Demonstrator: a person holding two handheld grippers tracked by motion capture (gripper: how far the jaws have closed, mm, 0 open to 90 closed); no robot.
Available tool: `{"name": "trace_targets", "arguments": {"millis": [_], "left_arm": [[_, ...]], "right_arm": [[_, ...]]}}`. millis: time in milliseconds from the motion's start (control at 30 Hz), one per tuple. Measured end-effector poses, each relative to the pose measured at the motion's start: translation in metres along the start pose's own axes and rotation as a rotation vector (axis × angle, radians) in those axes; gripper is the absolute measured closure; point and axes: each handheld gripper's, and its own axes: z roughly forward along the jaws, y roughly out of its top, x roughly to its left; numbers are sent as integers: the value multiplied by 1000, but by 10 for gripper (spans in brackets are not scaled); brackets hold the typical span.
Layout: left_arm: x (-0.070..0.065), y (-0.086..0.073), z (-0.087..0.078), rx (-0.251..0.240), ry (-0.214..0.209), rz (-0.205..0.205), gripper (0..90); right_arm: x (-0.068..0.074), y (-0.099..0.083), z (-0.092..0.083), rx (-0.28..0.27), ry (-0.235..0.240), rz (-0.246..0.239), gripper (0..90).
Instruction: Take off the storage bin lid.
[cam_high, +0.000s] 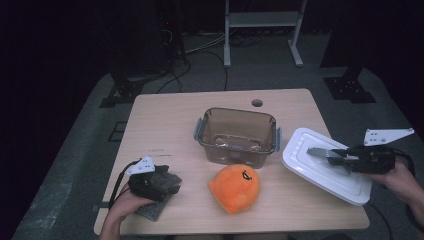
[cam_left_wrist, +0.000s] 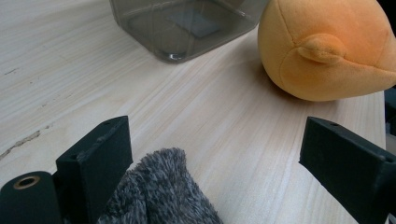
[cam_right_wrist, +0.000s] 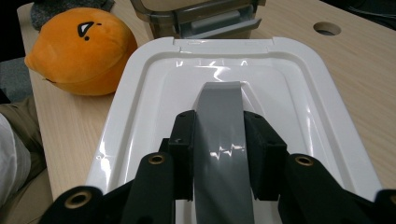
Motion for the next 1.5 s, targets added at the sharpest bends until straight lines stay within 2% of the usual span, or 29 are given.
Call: {"name": "trace_targets", "arguments": {"millis": [400, 567, 1100, 1500], "left_arm": [[0, 0, 0, 4, -1, 0, 84], [-1, -1, 1, 20, 2, 3, 84], [-1, 0, 0, 16, -1, 7, 84], [-2, 0, 1, 20, -7, 12, 84]], "right_arm": [[-4, -22, 16, 25, 6, 36, 656], [-3, -27, 24, 22, 14, 45, 655], [0, -39, 51, 44, 44, 58, 655], [1, -49, 61, 52, 54, 78, 654]]}}
